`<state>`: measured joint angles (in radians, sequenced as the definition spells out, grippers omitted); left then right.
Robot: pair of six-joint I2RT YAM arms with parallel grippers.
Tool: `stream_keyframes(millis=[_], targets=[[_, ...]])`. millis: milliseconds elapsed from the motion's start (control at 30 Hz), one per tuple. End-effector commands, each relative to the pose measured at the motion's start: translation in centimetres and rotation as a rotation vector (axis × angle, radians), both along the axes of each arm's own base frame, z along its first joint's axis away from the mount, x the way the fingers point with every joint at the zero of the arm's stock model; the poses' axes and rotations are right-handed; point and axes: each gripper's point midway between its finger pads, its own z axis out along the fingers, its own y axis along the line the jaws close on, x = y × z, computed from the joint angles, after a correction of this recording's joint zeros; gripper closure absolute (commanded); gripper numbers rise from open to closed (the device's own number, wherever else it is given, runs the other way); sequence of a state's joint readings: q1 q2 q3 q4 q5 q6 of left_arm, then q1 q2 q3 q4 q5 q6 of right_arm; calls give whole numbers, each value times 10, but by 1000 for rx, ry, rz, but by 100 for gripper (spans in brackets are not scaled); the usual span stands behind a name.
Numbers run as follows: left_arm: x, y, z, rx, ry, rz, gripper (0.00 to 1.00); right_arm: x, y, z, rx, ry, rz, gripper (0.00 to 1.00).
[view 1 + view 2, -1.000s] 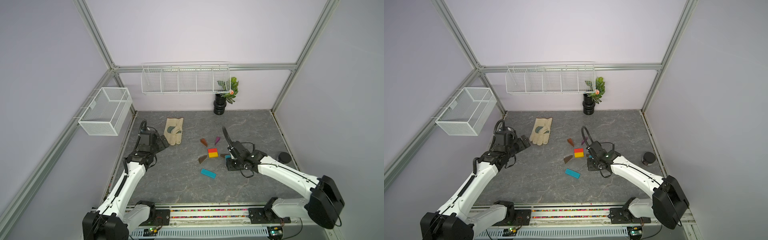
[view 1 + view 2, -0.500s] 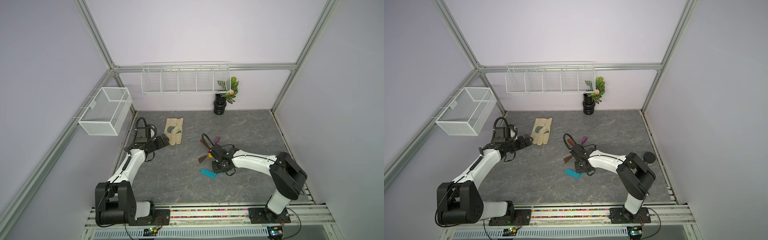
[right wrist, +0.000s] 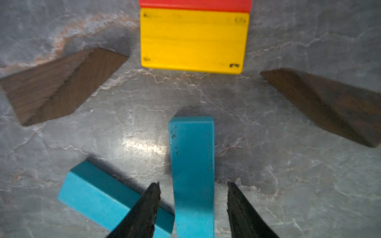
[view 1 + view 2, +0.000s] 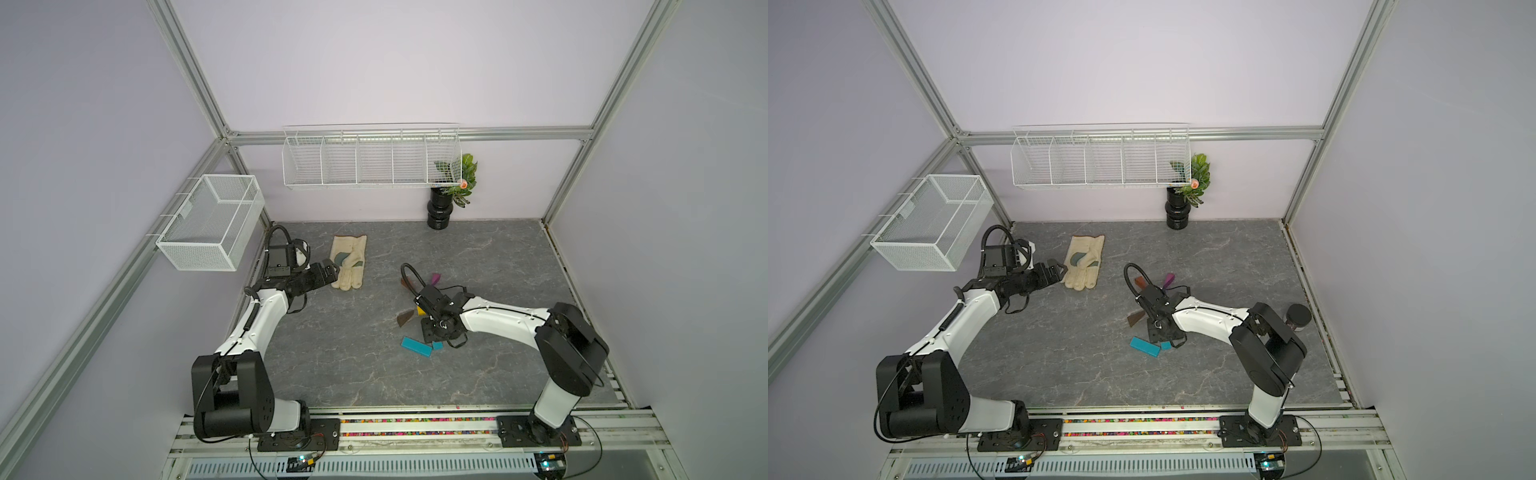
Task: Assemble a small pinwheel with building blocks
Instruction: Assemble the building block at the center of the board.
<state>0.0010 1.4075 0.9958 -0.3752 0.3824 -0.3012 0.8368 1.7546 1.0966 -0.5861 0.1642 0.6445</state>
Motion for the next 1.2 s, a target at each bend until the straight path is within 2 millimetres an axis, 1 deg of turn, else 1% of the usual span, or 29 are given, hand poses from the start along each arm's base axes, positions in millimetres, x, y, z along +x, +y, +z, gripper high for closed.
stream_keyframes(millis=[0, 67, 233, 567, 733, 900, 1167], targets=[[2, -1, 13, -6, -43, -26, 0, 0, -3, -2, -32, 11, 0, 52], [1, 0, 15, 0, -52, -25, 0, 2, -4, -5, -36, 21, -16, 57], [1, -1, 11, -4, -45, -26, 0, 6, -6, -9, -50, 27, -31, 59], [3, 0, 8, -10, -36, -28, 0, 15, -2, -14, -33, 41, -52, 69], [3, 0, 6, -12, -31, -26, 0, 20, 2, -15, -25, 45, -59, 70], [4, 0, 6, -15, -31, -23, 0, 20, 7, -19, -5, 58, -67, 70], [4, 0, 6, -18, -31, -23, 0, 23, 7, -20, 0, 60, -85, 70]])
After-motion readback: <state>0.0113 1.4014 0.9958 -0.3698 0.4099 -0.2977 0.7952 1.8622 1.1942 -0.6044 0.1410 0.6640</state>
